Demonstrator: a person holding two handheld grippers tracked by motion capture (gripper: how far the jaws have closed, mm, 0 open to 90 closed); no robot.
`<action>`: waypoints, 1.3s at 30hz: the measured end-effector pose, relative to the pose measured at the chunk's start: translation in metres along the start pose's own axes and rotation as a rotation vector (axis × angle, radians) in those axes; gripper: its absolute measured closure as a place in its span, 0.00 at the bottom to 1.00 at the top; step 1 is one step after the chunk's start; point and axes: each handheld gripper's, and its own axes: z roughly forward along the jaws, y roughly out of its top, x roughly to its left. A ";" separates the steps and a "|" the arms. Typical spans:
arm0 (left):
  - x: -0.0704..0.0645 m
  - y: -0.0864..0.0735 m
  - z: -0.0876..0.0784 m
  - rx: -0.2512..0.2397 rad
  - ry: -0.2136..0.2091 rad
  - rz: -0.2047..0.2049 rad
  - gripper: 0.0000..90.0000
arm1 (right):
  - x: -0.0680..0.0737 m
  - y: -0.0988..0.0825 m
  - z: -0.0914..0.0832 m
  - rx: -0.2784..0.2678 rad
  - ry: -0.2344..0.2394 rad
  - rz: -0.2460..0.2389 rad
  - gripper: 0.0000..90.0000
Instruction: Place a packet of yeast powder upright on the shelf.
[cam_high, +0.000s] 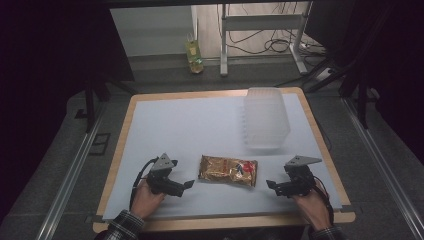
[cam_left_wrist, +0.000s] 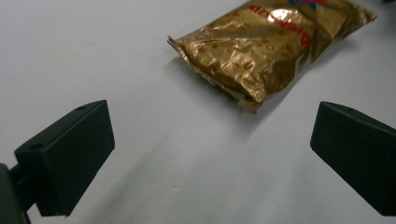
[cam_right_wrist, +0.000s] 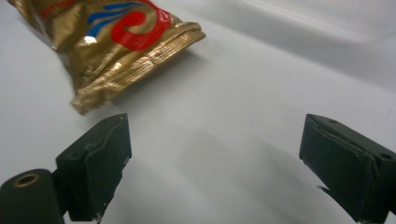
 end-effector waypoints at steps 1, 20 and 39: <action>0.001 0.000 0.001 -0.001 -0.006 -0.006 0.00 | 0.000 0.000 0.001 0.001 0.014 -0.018 0.10; -0.002 0.002 0.004 0.033 0.021 0.056 0.01 | 0.006 -0.011 0.005 0.036 0.066 -0.059 0.01; -0.009 0.015 -0.002 0.001 0.024 0.124 0.27 | 0.013 -0.008 0.007 0.017 0.031 -0.126 0.01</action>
